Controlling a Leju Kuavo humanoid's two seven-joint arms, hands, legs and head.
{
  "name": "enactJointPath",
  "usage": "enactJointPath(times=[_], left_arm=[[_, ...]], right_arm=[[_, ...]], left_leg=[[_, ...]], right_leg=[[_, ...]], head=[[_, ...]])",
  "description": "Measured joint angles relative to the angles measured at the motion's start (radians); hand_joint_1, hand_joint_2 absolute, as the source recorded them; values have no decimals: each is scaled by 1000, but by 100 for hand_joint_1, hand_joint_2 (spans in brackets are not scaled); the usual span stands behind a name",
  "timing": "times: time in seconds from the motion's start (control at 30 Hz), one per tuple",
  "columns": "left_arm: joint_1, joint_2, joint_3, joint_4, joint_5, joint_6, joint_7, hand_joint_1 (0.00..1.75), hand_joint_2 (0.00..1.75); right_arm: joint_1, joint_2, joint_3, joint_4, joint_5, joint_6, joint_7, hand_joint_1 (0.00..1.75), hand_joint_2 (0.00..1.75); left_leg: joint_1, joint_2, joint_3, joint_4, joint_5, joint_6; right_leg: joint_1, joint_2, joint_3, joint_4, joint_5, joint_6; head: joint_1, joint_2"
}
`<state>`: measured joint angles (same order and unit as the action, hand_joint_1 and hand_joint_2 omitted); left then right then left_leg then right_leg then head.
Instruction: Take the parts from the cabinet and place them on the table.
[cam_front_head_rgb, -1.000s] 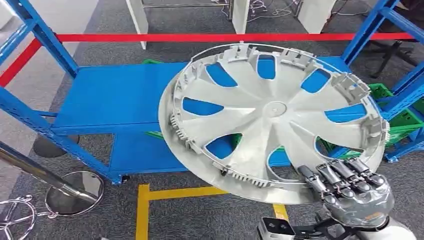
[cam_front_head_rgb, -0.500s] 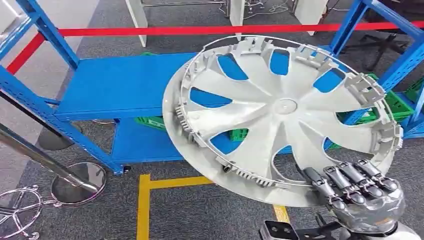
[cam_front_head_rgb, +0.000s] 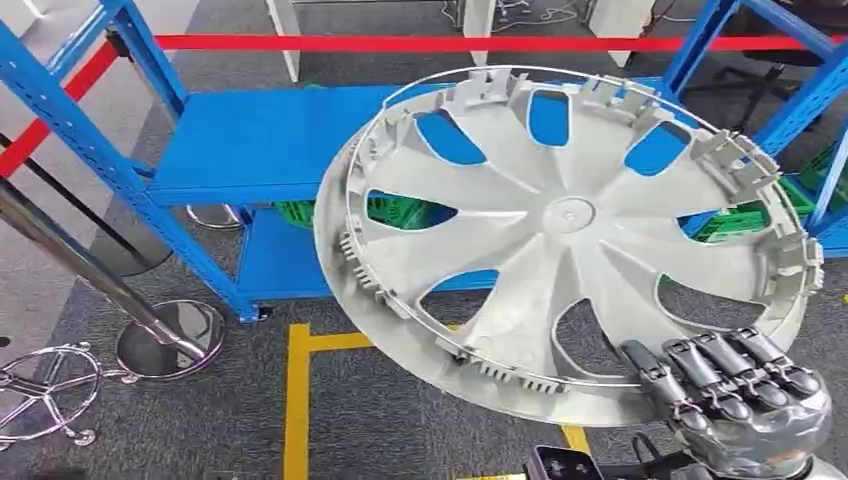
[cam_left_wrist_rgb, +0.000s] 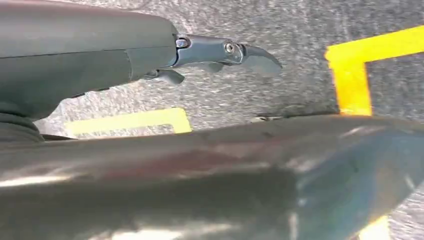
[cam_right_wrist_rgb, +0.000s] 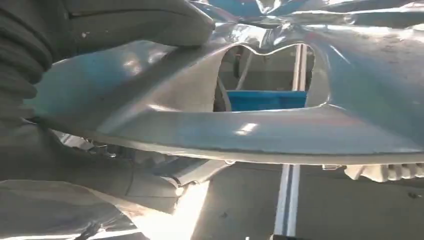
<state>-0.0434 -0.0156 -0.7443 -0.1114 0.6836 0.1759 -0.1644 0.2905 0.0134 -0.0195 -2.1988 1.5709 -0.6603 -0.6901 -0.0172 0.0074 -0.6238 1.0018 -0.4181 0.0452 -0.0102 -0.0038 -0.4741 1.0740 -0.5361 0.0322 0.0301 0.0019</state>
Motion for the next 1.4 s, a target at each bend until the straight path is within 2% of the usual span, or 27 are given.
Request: enactJointPath(times=[0.03,0.07,0.17,0.2,0.23,0.3,0.33,0.37,0.4,0.47,0.5,0.53,0.57,0.67,0.7,0.73,0.8,0.83,0.9,0.97,1.0,1.07,1.17,1.2,1.27,1.33,1.4], left_arm=[[0,0,-4,0,4,-3,0,0,0],[0,1,-6,0,5,-5,0,0,0],[2,5,-11,1,7,-15,1,0,0],[1,6,-13,1,8,-17,2,0,0],[2,5,-16,1,8,-21,5,0,0],[1,4,-22,0,8,-23,6,0,0],[-1,4,-24,0,8,-24,6,0,0],[-3,3,-26,0,8,-24,6,0,0],[-4,3,-27,0,8,-26,6,0,0],[-4,4,-27,0,14,-31,7,0,0],[-6,5,-27,0,15,-32,7,0,0],[-8,5,-27,0,15,-32,7,0,0],[-9,5,-27,0,16,-32,7,0,0],[-8,5,-27,0,18,-34,7,0,0],[-10,3,-27,0,18,-35,7,0,0],[-12,2,-27,0,19,-37,7,0,0],[-13,5,-27,0,21,-39,7,0,0],[-14,5,-27,0,22,-40,7,0,0],[-13,4,-27,0,23,-43,7,0,0],[-14,4,-27,0,26,-45,7,0,0],[-14,4,-27,0,26,-45,7,0,0],[-14,6,-27,0,28,-46,7,0,0],[-13,12,-27,0,31,-47,6,0,0],[-11,16,-27,1,32,-47,6,0,0],[-9,16,-27,0,32,-47,6,0,0],[-11,15,-28,0,32,-47,6,0,0],[-11,15,-28,0,34,-47,6,0,0]], right_arm=[[1,0,-5,-7,0,0,0,175,175],[5,0,-10,-11,0,0,0,175,175],[23,0,-23,-15,0,0,0,175,175],[24,0,-26,-16,0,0,0,175,175],[28,1,-28,-17,0,0,0,175,175],[31,2,-34,-18,0,0,-1,175,175],[33,3,-35,-19,0,0,-1,175,175],[35,3,-38,-19,0,0,-2,175,175],[38,3,-40,-19,0,0,-3,175,175],[47,5,-45,-21,0,0,-4,175,175],[49,6,-48,-22,0,0,-4,175,175],[52,6,-50,-22,0,0,-4,175,175],[53,6,-52,-22,0,0,-4,175,175],[57,8,-57,-28,0,0,-5,175,175],[60,8,-58,-29,0,0,-5,175,175],[63,8,-59,-30,0,0,-5,175,175],[65,8,-62,-30,0,0,-5,175,175],[66,8,-64,-30,0,0,-5,175,175],[68,8,-65,-30,0,0,-5,175,175],[69,8,-67,-30,0,0,-6,175,175],[69,8,-69,-30,0,0,-6,175,175],[67,8,-73,-31,0,0,-6,175,175],[70,8,-82,-31,0,0,-6,175,175],[69,8,-83,-31,0,0,-6,175,175],[70,9,-85,-32,0,0,-6,175,175],[70,9,-87,-32,0,0,-6,175,175],[70,10,-88,-32,0,0,-6,175,175]], left_leg=[[-6,-2,-11,10,7,-5],[-5,-1,-15,11,17,-9],[-4,-2,-23,6,44,-25],[0,-4,-34,19,6,-34],[5,-5,-39,60,-64,-45],[16,-5,-55,193,-182,-60],[20,-5,-61,262,-207,-65],[23,-5,-58,308,-196,-69],[27,-5,-34,302,-156,-72],[30,-5,61,175,-94,-70],[30,-6,123,83,-92,-66],[26,-7,168,5,-126,-59],[24,-8,176,-22,-133,-50],[16,-7,148,-25,-106,-27],[22,1,145,-33,-92,-17],[21,1,127,-33,-81,-4],[17,2,99,-31,-59,0],[14,3,83,-30,-47,1],[11,4,50,-24,-26,0],[11,4,20,-13,-8,-6],[12,4,7,-6,-1,-10],[4,3,-14,12,12,-20],[5,2,-23,7,42,-30],[8,1,-28,11,35,-36],[11,-1,-42,89,-79,-51],[15,0,-72,251,-186,-59],[14,-1,-69,323,-189,-57]], right_leg=[[4,0,69,-100,-33,-2],[4,-1,69,-126,-51,-5],[2,-2,40,-126,-27,-21],[-1,-6,30,-123,-16,-26],[-2,-6,17,-123,-4,-36],[-1,-6,-8,-121,18,-37],[-1,-7,-18,-117,28,-35],[-2,-8,-33,-110,39,-34],[-2,-8,-53,-101,48,-32],[-4,-7,-86,-82,58,-26],[-4,-7,-97,-74,63,-23],[-1,-7,-109,-67,68,-16],[-1,-8,-114,-66,76,-9],[-6,-8,-121,-78,107,12],[-10,-4,-128,-67,82,15],[-9,-1,-149,-33,24,15],[-9,1,-185,106,-92,17],[-9,0,-199,181,-124,18],[-9,1,-187,235,-89,18],[-9,0,-103,137,3,16],[-10,0,-44,52,19,14],[-8,4,63,-114,-35,14],[-3,4,32,-106,-29,0],[-11,-1,25,-108,-19,-9],[-9,-5,8,-105,-4,-24],[-6,-8,-6,-100,14,-29],[-3,-8,-40,-86,29,-29]], head=[[1,0],[-2,0],[1,0],[0,0],[-4,0],[-8,0],[-9,0],[-10,0],[-10,0],[-10,0],[-10,0],[-10,0],[-7,0],[-8,0],[-9,0],[-3,0],[0,0],[2,0],[2,0],[1,0],[2,0],[1,0],[-1,0],[0,0],[-7,0],[-8,0],[-8,0]])
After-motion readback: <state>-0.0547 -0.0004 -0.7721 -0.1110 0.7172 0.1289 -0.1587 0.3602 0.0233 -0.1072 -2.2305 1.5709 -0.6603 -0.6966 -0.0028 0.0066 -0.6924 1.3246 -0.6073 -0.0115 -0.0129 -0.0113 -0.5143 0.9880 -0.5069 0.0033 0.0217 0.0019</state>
